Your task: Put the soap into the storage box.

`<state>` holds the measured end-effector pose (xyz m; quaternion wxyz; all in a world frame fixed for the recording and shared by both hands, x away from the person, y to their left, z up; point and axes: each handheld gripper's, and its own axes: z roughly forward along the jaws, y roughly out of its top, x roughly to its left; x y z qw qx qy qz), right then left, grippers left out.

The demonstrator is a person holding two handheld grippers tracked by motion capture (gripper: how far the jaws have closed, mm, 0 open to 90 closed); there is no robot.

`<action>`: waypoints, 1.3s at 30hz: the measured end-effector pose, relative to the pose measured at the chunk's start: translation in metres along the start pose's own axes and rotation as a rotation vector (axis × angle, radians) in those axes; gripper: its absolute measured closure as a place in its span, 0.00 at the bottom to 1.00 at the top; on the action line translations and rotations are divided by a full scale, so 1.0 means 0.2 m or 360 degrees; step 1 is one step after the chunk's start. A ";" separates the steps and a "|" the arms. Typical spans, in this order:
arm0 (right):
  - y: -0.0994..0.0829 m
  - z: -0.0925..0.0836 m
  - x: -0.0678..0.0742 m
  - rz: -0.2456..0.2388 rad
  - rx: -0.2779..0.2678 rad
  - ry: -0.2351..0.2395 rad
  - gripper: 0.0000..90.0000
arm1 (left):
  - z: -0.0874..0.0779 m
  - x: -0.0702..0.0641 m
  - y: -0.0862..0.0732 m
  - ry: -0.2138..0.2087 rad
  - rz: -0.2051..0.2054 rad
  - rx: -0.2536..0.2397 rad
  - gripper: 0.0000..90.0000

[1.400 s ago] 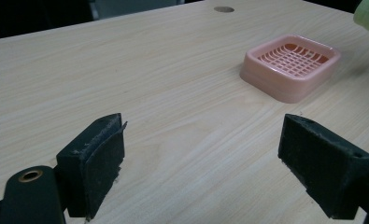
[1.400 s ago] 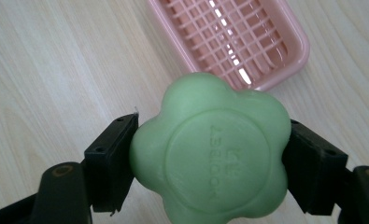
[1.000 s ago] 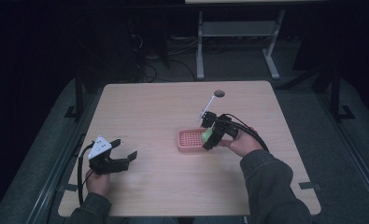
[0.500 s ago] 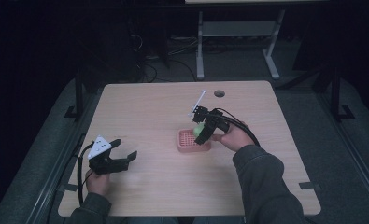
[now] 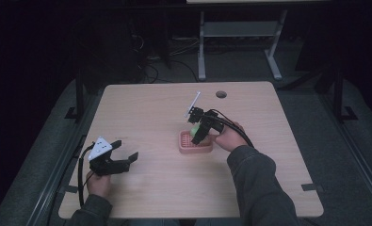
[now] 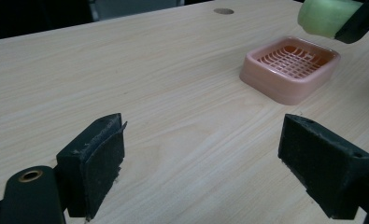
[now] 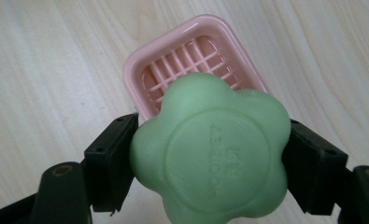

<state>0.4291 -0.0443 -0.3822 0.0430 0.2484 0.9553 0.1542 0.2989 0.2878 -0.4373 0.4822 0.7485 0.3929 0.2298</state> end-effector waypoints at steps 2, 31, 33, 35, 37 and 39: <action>0.00 0.01 -0.01 0.0010 0.0011 0.0005 0.28 | 0.00 0.00 0.00 0.0000 0.0001 -0.0001 0.16; 0.05 0.15 -0.03 0.0033 0.0080 0.0031 0.28 | 0.00 0.00 0.00 -0.0003 -0.0006 -0.0004 0.16; 0.05 0.16 -0.04 0.0041 0.0081 0.0041 0.28 | 0.00 0.00 0.00 -0.0003 -0.0006 -0.0005 0.16; 0.06 0.16 -0.04 0.0042 0.0086 0.0045 0.28 | 0.00 0.00 0.00 -0.0002 -0.0004 -0.0003 0.16; 0.06 0.17 -0.04 0.0036 0.0094 0.0037 0.28 | 0.00 0.00 0.00 -0.0002 -0.0007 -0.0005 0.16; 0.06 0.17 -0.04 0.0052 0.0092 0.0043 0.28 | 0.00 0.01 0.00 -0.0001 -0.0006 -0.0007 0.16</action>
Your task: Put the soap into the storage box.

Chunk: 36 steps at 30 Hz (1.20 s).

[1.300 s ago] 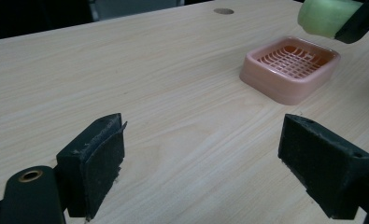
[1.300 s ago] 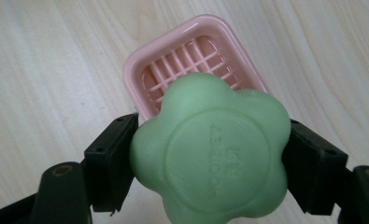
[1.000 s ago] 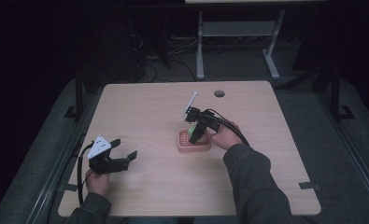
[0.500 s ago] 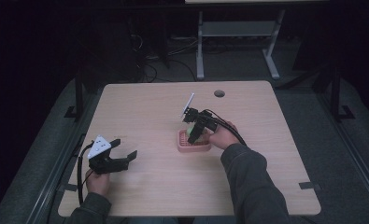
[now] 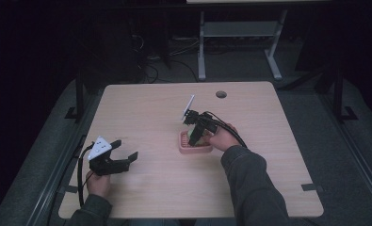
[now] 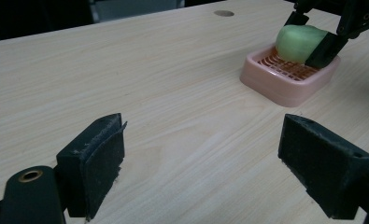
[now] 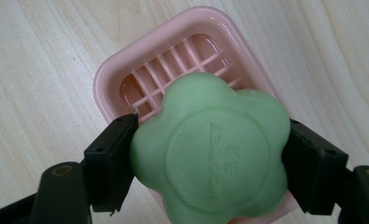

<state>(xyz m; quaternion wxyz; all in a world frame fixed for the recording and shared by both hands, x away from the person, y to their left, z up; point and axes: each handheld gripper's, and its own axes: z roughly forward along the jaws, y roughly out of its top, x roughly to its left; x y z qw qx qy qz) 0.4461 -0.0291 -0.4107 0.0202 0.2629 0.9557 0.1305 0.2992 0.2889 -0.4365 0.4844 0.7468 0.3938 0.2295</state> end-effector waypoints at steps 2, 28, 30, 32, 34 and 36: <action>0.00 0.00 0.00 -0.0001 0.0001 -0.0001 0.28 | 0.00 0.00 0.00 0.0000 0.0000 0.0000 0.16; -0.01 0.03 -0.02 0.0022 0.0025 0.0015 0.28 | 0.00 0.00 0.00 0.0006 0.0004 -0.0006 0.16; -0.01 0.03 -0.02 0.0026 0.0022 0.0020 0.28 | 0.00 0.00 0.00 0.0006 0.0003 -0.0004 0.16; -0.01 0.02 -0.01 0.0031 0.0008 0.0022 0.28 | 0.00 0.00 0.00 0.0005 0.0000 -0.0009 0.16; -0.01 0.02 -0.01 0.0023 0.0001 0.0018 0.28 | 0.00 0.00 0.00 0.0005 0.0001 -0.0006 0.16; -0.01 0.01 -0.01 0.0021 -0.0010 0.0013 0.28 | 0.00 0.00 0.00 0.0005 0.0002 -0.0006 0.16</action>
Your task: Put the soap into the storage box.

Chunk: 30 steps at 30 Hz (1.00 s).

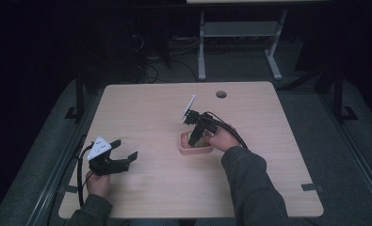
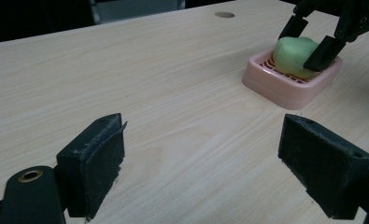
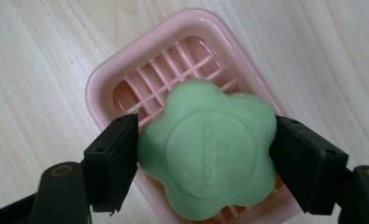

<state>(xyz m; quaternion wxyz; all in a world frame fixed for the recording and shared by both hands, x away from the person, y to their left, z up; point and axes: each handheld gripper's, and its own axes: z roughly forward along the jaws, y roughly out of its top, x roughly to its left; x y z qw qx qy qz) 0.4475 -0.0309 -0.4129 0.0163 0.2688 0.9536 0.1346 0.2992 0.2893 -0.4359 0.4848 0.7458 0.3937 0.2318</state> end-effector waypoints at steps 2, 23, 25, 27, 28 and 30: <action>0.00 -0.01 0.00 -0.0001 -0.0011 0.0002 0.28 | 0.00 0.00 0.00 0.0000 -0.0001 -0.0001 0.16; -0.06 -0.05 -0.01 0.0045 -0.0104 0.0039 0.27 | 0.01 0.00 0.00 -0.0001 -0.0002 0.0008 0.16; -0.08 -0.05 -0.02 0.0058 -0.0102 0.0055 0.27 | 0.01 0.00 0.00 0.0000 0.0002 0.0006 0.16; -0.09 -0.06 -0.02 0.0066 -0.0109 0.0057 0.27 | 0.01 0.00 0.00 0.0001 0.0005 0.0007 0.16; -0.09 -0.06 -0.03 0.0065 -0.0114 0.0059 0.27 | 0.01 0.00 0.00 0.0001 0.0007 0.0009 0.16; -0.09 -0.08 -0.02 0.0065 -0.0124 0.0056 0.27 | 0.01 0.00 0.00 0.0001 0.0008 0.0011 0.16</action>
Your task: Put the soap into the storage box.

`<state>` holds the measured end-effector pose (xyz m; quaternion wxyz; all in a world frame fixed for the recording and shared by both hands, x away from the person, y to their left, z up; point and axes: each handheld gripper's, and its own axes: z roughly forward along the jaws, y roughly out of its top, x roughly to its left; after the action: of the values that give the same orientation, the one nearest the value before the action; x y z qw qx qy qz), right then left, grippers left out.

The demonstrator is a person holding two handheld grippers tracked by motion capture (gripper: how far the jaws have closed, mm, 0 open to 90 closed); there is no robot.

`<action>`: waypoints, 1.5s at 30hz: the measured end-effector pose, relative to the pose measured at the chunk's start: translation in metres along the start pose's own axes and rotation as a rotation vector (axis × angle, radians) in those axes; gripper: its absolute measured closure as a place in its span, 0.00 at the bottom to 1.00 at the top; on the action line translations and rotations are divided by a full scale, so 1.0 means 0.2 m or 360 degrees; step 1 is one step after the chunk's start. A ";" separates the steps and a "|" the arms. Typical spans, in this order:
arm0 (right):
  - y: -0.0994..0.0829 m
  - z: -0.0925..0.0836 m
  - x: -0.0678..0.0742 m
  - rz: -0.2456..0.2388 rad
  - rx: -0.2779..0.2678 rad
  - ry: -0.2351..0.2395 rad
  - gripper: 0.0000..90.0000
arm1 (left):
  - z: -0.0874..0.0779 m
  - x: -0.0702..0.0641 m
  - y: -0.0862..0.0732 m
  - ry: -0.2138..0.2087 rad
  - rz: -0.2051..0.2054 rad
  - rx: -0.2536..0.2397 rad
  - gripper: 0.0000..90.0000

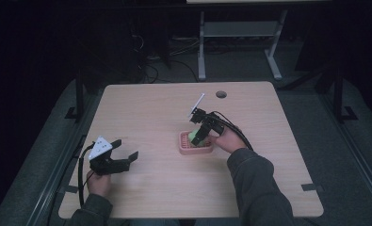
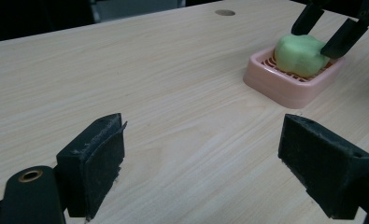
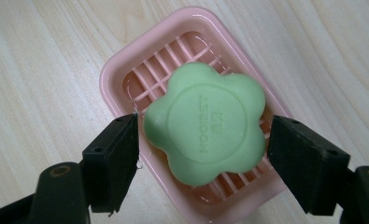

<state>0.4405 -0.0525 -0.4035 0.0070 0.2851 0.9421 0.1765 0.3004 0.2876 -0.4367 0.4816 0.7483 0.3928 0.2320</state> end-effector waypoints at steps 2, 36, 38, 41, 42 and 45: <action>0.00 -0.01 0.00 -0.0004 -0.0011 -0.0004 0.27 | 0.00 0.00 0.00 -0.0001 0.0001 -0.0002 0.16; -0.18 -0.14 -0.04 0.0070 -0.0075 -0.0030 0.27 | 0.01 -0.01 0.00 -0.0001 0.0023 0.0013 0.16; -0.18 -0.15 -0.04 0.0070 -0.0081 -0.0029 0.27 | 0.01 -0.01 0.00 0.0000 0.0025 0.0011 0.16; -0.19 -0.15 -0.04 0.0061 -0.0088 -0.0032 0.27 | 0.00 -0.01 0.00 0.0001 0.0024 0.0009 0.16; -0.20 -0.15 -0.04 0.0071 -0.0085 -0.0031 0.27 | 0.00 -0.01 0.00 0.0000 0.0025 0.0010 0.16; -0.21 -0.15 -0.04 0.0076 -0.0082 -0.0028 0.27 | 0.01 -0.01 0.00 -0.0002 0.0024 0.0008 0.16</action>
<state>0.4210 -0.0997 -0.3898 0.0183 0.3087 0.9301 0.1983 0.3002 0.2854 -0.4371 0.4781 0.7527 0.3874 0.2341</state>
